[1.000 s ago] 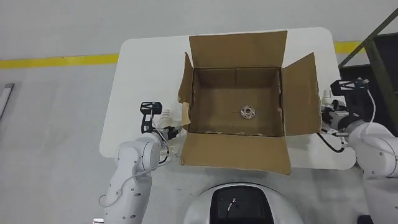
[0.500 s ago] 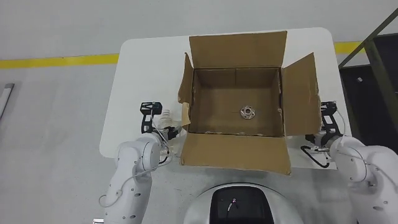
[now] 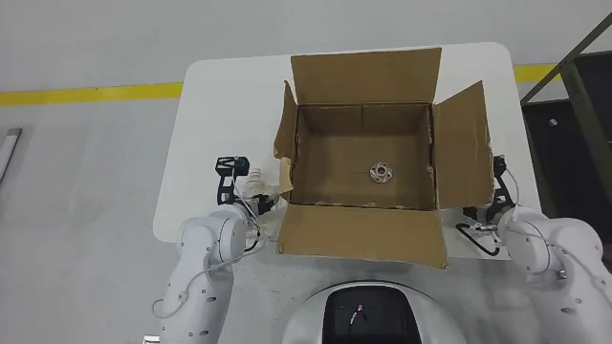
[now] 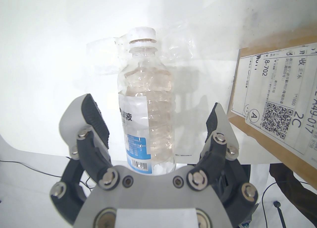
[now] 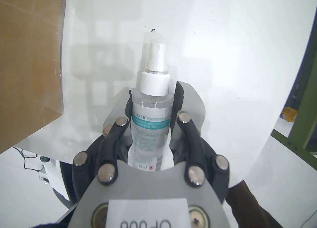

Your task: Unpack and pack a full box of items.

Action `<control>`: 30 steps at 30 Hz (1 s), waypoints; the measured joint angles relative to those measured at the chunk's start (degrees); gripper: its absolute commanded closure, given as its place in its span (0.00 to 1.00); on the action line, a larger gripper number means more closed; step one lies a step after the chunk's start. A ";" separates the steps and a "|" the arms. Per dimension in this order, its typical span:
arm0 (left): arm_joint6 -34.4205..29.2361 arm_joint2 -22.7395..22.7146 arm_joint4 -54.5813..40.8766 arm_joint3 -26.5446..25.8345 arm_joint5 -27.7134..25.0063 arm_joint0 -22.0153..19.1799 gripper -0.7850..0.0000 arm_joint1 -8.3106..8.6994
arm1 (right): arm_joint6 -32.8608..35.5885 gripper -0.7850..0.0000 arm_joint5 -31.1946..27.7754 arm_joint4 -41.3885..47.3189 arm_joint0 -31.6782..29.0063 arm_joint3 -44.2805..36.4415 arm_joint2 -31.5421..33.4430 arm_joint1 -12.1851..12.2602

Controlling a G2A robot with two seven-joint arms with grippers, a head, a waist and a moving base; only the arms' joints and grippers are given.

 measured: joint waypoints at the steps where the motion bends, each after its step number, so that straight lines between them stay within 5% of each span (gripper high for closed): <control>1: 0.00 0.00 0.00 0.00 0.00 0.00 0.00 0.00 | 0.19 0.49 0.04 -0.05 0.07 -0.16 -0.06 0.04; 2: 0.00 0.00 0.00 0.00 0.00 0.00 0.00 0.00 | 0.33 0.27 0.08 -0.11 0.13 -0.26 -0.06 0.07; 12: 0.00 0.00 0.00 0.00 0.00 0.00 0.00 0.00 | 0.08 0.27 2.51 2.57 0.50 -6.38 4.62 0.53; 13: 0.00 0.00 0.00 0.00 0.00 0.00 0.00 0.00 | -0.22 0.31 3.10 3.22 0.58 -8.05 6.23 0.64; 16: 0.00 0.00 0.00 0.00 0.00 0.00 0.00 0.00 | -2.68 0.64 4.90 2.73 1.45 -13.02 10.09 0.88; 18: 0.00 0.00 0.00 0.00 0.00 0.00 0.00 0.00 | -5.18 0.74 5.99 1.49 1.85 -15.95 11.67 0.99; 19: 0.00 0.00 0.00 0.00 0.00 0.00 0.00 0.00 | -6.49 0.95 6.53 0.98 2.27 -17.56 12.23 1.03; 20: 0.00 0.00 0.00 0.00 0.00 0.00 0.00 0.00 | -7.33 1.00 6.98 1.03 2.70 -18.53 12.46 1.04; 30: 0.00 0.00 0.00 0.00 0.00 0.00 0.00 0.00 | -12.68 1.00 3.41 4.18 12.49 -22.30 5.95 1.39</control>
